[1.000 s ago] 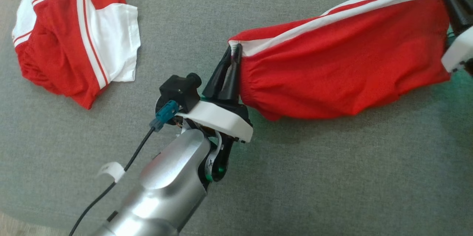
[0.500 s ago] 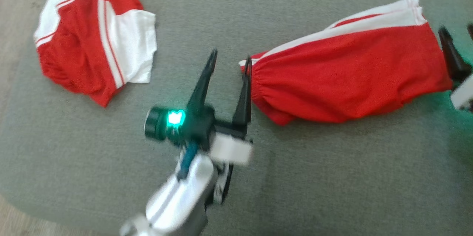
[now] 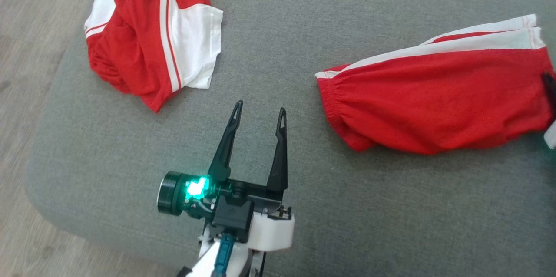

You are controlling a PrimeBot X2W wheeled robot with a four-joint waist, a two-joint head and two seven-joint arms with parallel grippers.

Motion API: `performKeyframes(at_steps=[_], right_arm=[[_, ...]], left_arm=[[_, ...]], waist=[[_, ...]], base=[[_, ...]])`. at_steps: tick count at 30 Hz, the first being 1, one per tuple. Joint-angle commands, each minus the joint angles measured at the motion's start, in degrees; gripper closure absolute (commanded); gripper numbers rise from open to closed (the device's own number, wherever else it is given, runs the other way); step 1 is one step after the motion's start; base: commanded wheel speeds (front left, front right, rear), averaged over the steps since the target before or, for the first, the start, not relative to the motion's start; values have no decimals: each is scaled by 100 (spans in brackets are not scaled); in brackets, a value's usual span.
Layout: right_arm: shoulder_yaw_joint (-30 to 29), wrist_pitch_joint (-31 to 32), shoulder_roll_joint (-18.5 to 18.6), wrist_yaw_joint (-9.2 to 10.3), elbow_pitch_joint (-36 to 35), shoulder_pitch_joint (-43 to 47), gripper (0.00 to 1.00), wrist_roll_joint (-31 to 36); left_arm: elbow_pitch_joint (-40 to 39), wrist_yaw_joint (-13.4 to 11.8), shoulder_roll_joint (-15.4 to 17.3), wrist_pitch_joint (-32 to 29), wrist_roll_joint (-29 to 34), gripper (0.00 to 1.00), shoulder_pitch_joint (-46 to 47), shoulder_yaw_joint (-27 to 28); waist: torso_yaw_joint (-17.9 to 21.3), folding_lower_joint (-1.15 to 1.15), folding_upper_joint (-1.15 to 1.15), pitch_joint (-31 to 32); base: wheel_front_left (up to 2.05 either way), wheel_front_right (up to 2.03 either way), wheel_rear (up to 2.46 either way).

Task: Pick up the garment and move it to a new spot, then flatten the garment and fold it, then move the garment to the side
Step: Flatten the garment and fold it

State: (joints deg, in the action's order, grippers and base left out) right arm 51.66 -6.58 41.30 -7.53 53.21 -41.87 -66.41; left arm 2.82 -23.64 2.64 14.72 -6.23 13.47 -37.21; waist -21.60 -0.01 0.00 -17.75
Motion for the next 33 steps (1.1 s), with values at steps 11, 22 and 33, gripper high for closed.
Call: performKeyframes(at_steps=[11, 22, 33], right_arm=[[55, -569, 146, 4, 3, -3, 100, -93], [-79, -790, 524, 4, 99, -117, 100, -10], [-654, -840, 104, 4, -1248, -164, 100, 391]], left_arm=[[-240, 119, 63, 28, 252, 0, -103, 556], [-174, 257, 146, 28, 381, 0, -125, 817], [18, 412, 178, 28, 354, 0, -465, 902]], waist=[[1006, 1, 0, 320], [1947, 1, 0, 381], [1851, 1, 0, 896]], base=[[0, 0, 0], [0, 0, 0], [0, 0, 0]])
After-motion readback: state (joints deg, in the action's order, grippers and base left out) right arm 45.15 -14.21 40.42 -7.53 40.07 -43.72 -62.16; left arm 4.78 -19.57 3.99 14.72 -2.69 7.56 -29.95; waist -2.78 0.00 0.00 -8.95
